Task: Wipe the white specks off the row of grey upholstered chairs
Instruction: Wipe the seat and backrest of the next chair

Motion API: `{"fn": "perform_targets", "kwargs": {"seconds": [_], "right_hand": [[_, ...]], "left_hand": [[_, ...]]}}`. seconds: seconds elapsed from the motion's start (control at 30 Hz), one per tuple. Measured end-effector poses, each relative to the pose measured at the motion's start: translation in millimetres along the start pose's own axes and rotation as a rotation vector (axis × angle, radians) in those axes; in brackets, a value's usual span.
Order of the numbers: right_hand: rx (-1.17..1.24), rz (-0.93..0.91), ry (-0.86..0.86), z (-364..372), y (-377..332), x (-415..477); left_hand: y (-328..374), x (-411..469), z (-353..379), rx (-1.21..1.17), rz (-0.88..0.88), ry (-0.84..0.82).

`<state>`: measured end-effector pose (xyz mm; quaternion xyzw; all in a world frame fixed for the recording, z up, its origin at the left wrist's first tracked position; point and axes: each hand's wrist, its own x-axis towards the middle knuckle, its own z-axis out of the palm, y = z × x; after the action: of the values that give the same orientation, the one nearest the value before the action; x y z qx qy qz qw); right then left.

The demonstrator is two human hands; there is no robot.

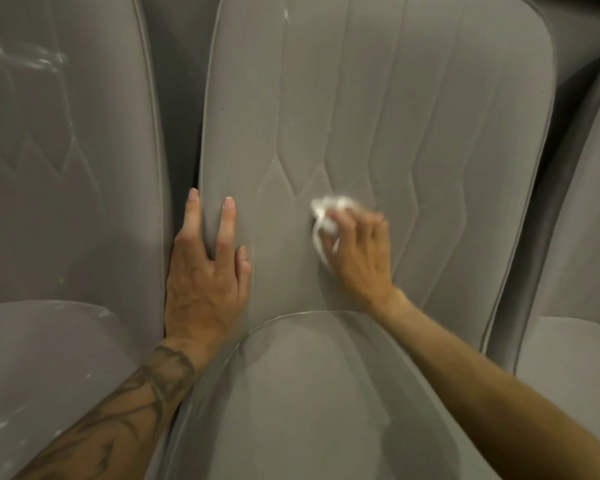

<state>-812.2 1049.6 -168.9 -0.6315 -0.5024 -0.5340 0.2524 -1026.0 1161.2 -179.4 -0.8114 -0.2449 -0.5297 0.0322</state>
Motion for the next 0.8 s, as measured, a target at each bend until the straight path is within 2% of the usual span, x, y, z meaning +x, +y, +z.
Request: {"fn": "perform_targets", "kwargs": {"seconds": [0.07, 0.13, 0.2, 0.33, 0.4, 0.5, 0.57, 0.63, 0.73, 0.8], "right_hand": [[0.030, -0.256, -0.211, -8.0, -7.6, -49.3], [0.051, -0.383, -0.297, -11.4, -1.1, -60.4], [0.074, -0.323, -0.225, -4.0, 6.3, -38.8], [0.093, -0.003, 0.022, 5.3, 3.0, 2.0], [0.114, -0.004, 0.015, 4.5, -9.5, -12.7], [0.148, -0.130, -0.127, -3.0, -13.9, -33.6], [0.137, -0.197, -0.148, -8.0, -5.2, -21.3], [0.128, -0.140, -0.056, -7.6, 7.7, 3.9], [0.114, 0.105, 0.079, -5.3, 18.9, 35.3], [0.088, 0.105, 0.087, -2.9, 8.4, 25.2]], "left_hand": [[-0.4, -0.1, -0.3, -0.001, 0.001, 0.000], [0.0, 0.4, -0.2, -0.005, 0.005, 0.004], [0.2, 0.9, 0.5, 0.003, 0.005, 0.009], [-0.9, 0.8, -0.4, 0.011, 0.000, 0.006], [0.3, 1.0, -0.9, 0.005, 0.002, 0.002], [1.2, 1.2, -0.8, 0.002, -0.002, -0.004], [1.8, 1.1, -1.5, -0.006, -0.005, -0.005], [1.8, 1.6, -1.4, -0.008, -0.003, -0.002], [0.6, 1.7, -0.3, -0.005, -0.012, -0.005], [0.3, 1.1, -0.1, -0.002, -0.015, -0.008]]}}
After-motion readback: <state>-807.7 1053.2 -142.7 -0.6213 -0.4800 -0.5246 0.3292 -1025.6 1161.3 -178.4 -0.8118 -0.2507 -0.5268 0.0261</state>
